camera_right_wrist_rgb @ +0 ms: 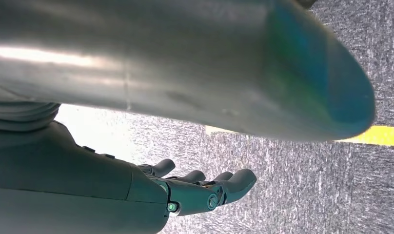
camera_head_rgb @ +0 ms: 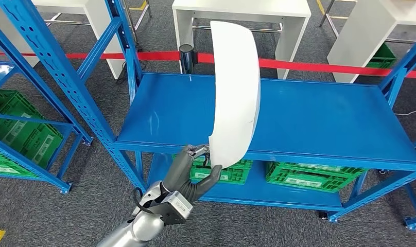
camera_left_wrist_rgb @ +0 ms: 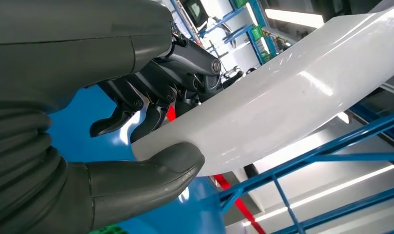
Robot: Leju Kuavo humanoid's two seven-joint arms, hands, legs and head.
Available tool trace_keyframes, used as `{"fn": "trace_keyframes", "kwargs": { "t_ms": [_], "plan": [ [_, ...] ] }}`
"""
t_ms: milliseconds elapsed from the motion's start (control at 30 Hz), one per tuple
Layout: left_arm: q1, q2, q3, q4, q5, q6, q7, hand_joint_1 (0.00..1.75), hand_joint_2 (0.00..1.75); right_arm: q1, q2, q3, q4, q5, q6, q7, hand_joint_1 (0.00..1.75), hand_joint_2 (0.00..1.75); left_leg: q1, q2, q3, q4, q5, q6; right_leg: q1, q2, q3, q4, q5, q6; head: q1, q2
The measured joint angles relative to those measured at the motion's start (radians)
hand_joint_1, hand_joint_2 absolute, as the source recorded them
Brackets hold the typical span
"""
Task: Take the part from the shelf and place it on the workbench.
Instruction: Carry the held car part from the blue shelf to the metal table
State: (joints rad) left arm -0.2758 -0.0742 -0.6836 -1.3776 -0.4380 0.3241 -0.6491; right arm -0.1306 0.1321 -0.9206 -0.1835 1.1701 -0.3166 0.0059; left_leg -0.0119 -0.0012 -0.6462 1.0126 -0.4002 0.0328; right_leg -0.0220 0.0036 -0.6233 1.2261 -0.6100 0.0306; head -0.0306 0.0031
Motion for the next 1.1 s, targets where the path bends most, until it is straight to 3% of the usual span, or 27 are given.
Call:
{"fn": "trace_keyframes", "kwargs": {
  "t_ms": [100, 233, 267, 333, 400, 433, 467, 500, 600, 667, 733, 767, 833, 900, 933, 967, 1000, 1033, 1100],
  "plan": [
    [0.001, 0.0, 0.0, -0.003, -0.005, -0.005, 0.008, 1.75, 1.75, -0.01, 0.0, 0.001, 0.0, 0.0, 0.001, 0.004, 0.0, 0.0, 0.003, -0.003, -0.015, 0.018, 0.004, -0.015, 0.002, 0.003, 0.089, -0.163, 0.067, -0.007, 0.0, 0.0],
    [0.005, 0.002, 0.0, -0.005, -0.01, -0.006, 0.016, 1.75, 1.75, -0.014, 0.002, 0.004, 0.0, 0.0, 0.003, -0.001, 0.0, 0.0, 0.003, -0.006, -0.026, 0.025, 0.016, -0.045, 0.005, 0.004, 0.079, -0.179, 0.081, -0.042, -0.002, 0.0],
    [0.008, 0.003, 0.0, -0.005, -0.01, -0.006, 0.017, 1.75, 1.75, -0.014, 0.002, 0.005, 0.0, 0.0, 0.002, -0.003, 0.0, 0.0, 0.004, -0.006, -0.033, 0.035, 0.002, -0.052, 0.004, 0.003, 0.072, -0.181, 0.088, -0.05, -0.004, 0.0],
    [0.012, 0.004, 0.0, -0.006, -0.007, -0.009, 0.017, 1.75, 1.75, -0.013, 0.003, 0.005, 0.0, 0.0, 0.002, 0.001, 0.0, 0.0, 0.008, -0.005, -0.062, 0.109, -0.074, -0.064, 0.002, 0.0, 0.054, -0.183, 0.106, -0.063, -0.006, 0.0],
    [0.016, 0.005, 0.0, -0.008, -0.001, -0.015, 0.018, 1.75, 1.75, -0.009, 0.003, 0.005, 0.0, 0.001, 0.001, 0.011, 0.0, 0.0, 0.011, -0.004, -0.093, 0.235, -0.162, -0.072, 0.003, -0.002, 0.034, -0.183, 0.122, -0.066, -0.008, 0.0],
    [0.018, 0.006, 0.0, -0.008, 0.002, -0.019, 0.018, 1.75, 1.75, -0.006, 0.003, 0.005, 0.0, 0.002, 0.001, 0.014, 0.0, 0.0, 0.012, -0.004, -0.096, 0.279, -0.181, -0.074, 0.004, -0.003, 0.024, -0.182, 0.13, -0.065, -0.008, 0.0],
    [0.021, 0.006, 0.0, -0.009, 0.007, -0.027, 0.018, 1.75, 1.75, -0.004, 0.003, 0.006, 0.0, 0.003, 0.001, 0.015, 0.0, 0.0, 0.013, -0.004, -0.083, 0.291, -0.181, -0.074, 0.004, -0.004, 0.015, -0.182, 0.137, -0.064, -0.008, 0.0],
    [0.024, 0.007, 0.0, -0.01, 0.015, -0.04, 0.018, 1.75, 1.75, -0.002, 0.003, 0.006, 0.0, 0.004, 0.001, 0.016, 0.0, 0.0, 0.013, -0.004, -0.051, 0.265, -0.166, -0.072, 0.004, -0.005, 0.006, -0.181, 0.145, -0.063, -0.008, 0.0],
    [0.027, 0.009, 0.0, -0.018, 0.043, -0.088, 0.001, 1.75, 1.75, 0.001, 0.003, 0.007, 0.0, 0.006, 0.001, 0.014, 0.0, 0.0, 0.008, -0.005, 0.099, 0.068, -0.128, -0.057, 0.005, -0.004, -0.014, -0.181, 0.167, -0.052, -0.008, 0.0],
    [0.028, 0.011, 0.001, -0.027, 0.054, -0.112, -0.018, 1.75, 1.75, 0.0, 0.003, 0.007, 0.0, 0.006, 0.001, 0.009, 0.0, 0.0, 0.002, -0.005, 0.133, 0.006, -0.131, -0.048, 0.004, -0.004, -0.015, -0.185, 0.18, -0.039, -0.008, 0.0],
    [0.028, 0.012, 0.001, -0.034, 0.059, -0.136, -0.026, 1.75, 1.75, -0.002, 0.003, 0.008, 0.0, 0.007, 0.001, 0.005, 0.0, 0.0, 0.002, -0.004, 0.126, -0.003, -0.116, -0.036, 0.002, -0.003, -0.015, -0.192, 0.19, -0.025, -0.01, 0.0],
    [0.028, 0.012, 0.001, -0.036, 0.057, -0.147, -0.025, 1.75, 1.75, -0.003, 0.002, 0.009, 0.0, 0.007, 0.001, 0.004, 0.0, 0.0, 0.004, -0.002, 0.123, -0.008, -0.106, -0.028, 0.002, -0.003, -0.019, -0.188, 0.182, -0.019, -0.01, 0.0],
    [0.028, 0.012, 0.002, -0.038, 0.054, -0.165, -0.021, 1.75, 1.75, -0.007, 0.001, 0.011, 0.0, 0.01, 0.002, 0.003, 0.0, 0.0, 0.009, 0.001, 0.108, -0.016, -0.082, -0.014, 0.002, -0.002, -0.043, -0.131, 0.115, -0.011, -0.008, 0.0],
    [0.03, 0.012, 0.006, -0.036, 0.048, -0.175, -0.018, 1.75, 1.75, -0.011, 0.0, 0.014, 0.0, 0.013, 0.002, 0.002, 0.0, 0.0, 0.008, 0.004, 0.082, -0.014, -0.061, -0.006, 0.002, -0.002, -0.078, -0.007, 0.02, -0.004, -0.006, 0.0],
    [0.031, 0.012, 0.009, -0.035, 0.041, -0.175, -0.018, 1.75, 1.75, -0.012, -0.001, 0.015, 0.0, 0.014, 0.002, 0.002, 0.0, 0.0, 0.007, 0.005, 0.067, -0.012, -0.052, -0.006, 0.002, -0.002, -0.088, 0.05, -0.004, -0.001, -0.006, 0.0],
    [0.032, 0.012, 0.012, -0.034, 0.031, -0.173, -0.016, 1.75, 1.75, -0.013, -0.003, 0.015, 0.0, 0.015, 0.002, 0.004, 0.0, 0.0, 0.006, 0.006, 0.052, -0.009, -0.043, -0.007, 0.002, -0.002, -0.087, 0.084, -0.007, 0.001, -0.006, 0.0],
    [0.033, 0.012, 0.015, -0.033, 0.02, -0.173, -0.011, 1.75, 1.75, -0.013, -0.004, 0.016, 0.0, 0.015, 0.002, 0.007, 0.0, 0.0, 0.007, 0.006, 0.038, -0.005, -0.034, -0.008, 0.002, -0.002, -0.068, 0.082, 0.012, 0.002, -0.006, 0.0],
    [0.033, 0.012, 0.017, -0.031, 0.01, -0.173, -0.004, 1.75, 1.75, -0.014, -0.005, 0.016, 0.0, 0.016, 0.002, 0.01, 0.0, 0.0, 0.007, 0.006, 0.024, 0.0, -0.026, -0.011, 0.001, -0.002, -0.031, 0.043, 0.041, 0.002, -0.006, 0.0],
    [0.033, 0.013, 0.022, -0.03, -0.004, -0.176, 0.008, 1.75, 1.75, -0.018, -0.007, 0.018, 0.0, 0.016, 0.004, 0.017, 0.0, 0.0, 0.007, 0.006, -0.001, 0.015, -0.013, -0.02, 0.003, -0.002, 0.071, -0.096, 0.065, -0.003, -0.005, 0.0]
  ]
}}
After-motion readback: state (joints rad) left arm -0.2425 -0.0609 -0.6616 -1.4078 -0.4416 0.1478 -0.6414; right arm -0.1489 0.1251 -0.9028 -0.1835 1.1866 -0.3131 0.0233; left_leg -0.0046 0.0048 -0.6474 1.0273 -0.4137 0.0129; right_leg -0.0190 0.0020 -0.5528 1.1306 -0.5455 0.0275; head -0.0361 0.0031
